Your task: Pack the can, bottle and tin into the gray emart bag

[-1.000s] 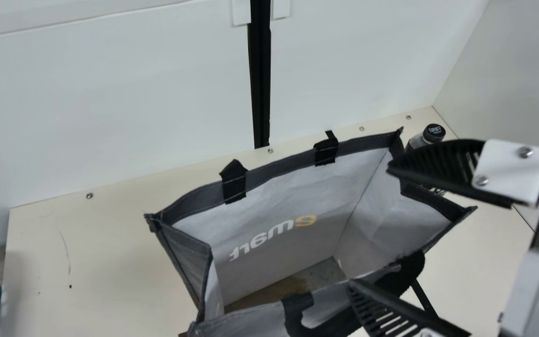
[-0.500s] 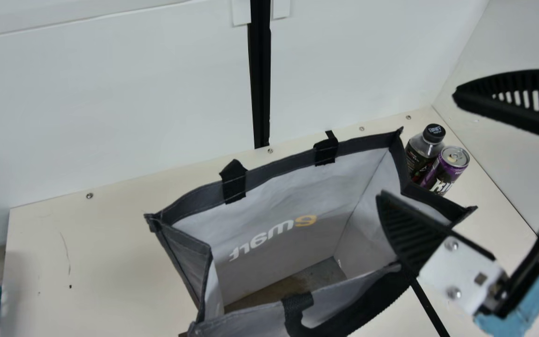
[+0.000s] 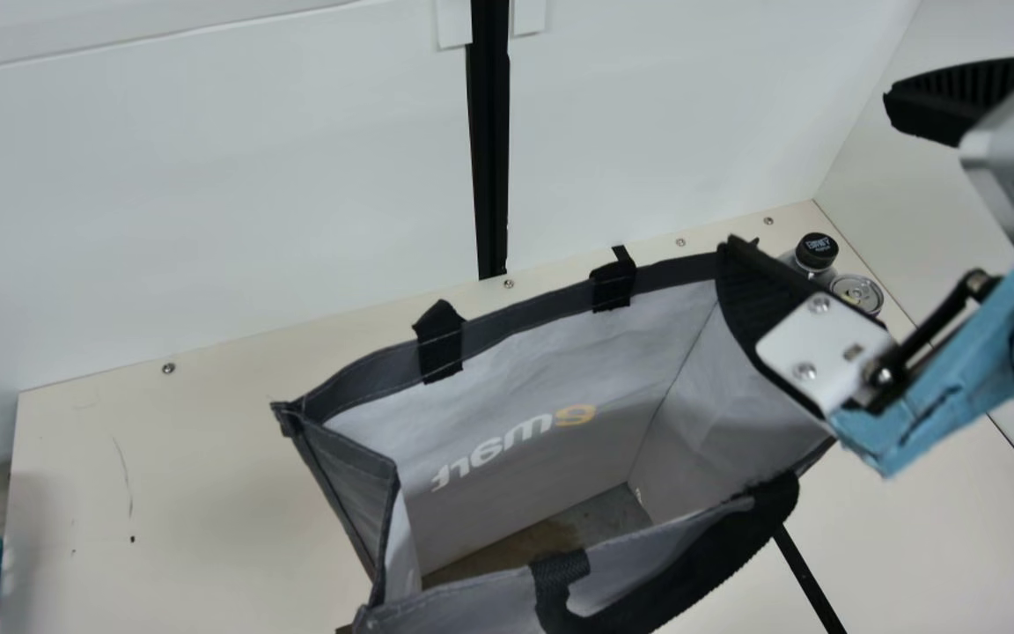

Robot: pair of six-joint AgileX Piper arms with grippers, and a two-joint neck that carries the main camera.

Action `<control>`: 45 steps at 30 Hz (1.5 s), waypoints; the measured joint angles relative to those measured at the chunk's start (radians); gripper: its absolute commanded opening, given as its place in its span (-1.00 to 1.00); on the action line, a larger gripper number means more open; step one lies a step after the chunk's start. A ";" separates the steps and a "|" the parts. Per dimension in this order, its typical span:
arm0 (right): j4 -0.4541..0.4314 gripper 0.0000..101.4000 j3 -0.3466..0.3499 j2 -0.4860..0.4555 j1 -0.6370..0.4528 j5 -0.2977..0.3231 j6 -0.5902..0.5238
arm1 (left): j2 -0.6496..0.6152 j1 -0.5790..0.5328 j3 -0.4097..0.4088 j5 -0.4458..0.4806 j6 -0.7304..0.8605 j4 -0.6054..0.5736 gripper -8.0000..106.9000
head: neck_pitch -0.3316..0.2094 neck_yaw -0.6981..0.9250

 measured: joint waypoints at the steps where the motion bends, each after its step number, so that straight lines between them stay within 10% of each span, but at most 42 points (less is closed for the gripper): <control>1: 0.022 0.79 -0.010 0.014 -0.033 0.000 -0.010 | 0.000 0.000 0.000 0.000 0.000 0.000 0.71 | 0.000 0.002; 21: 0.515 0.79 -0.019 0.210 -0.705 -0.002 -0.311 | 0.000 0.000 0.000 0.000 0.000 0.000 0.71 | 0.000 0.000; 45: 0.414 0.79 0.204 0.206 -0.773 -0.001 -0.194 | 0.000 0.000 0.000 0.000 0.000 0.000 0.71 | 0.000 0.000</control>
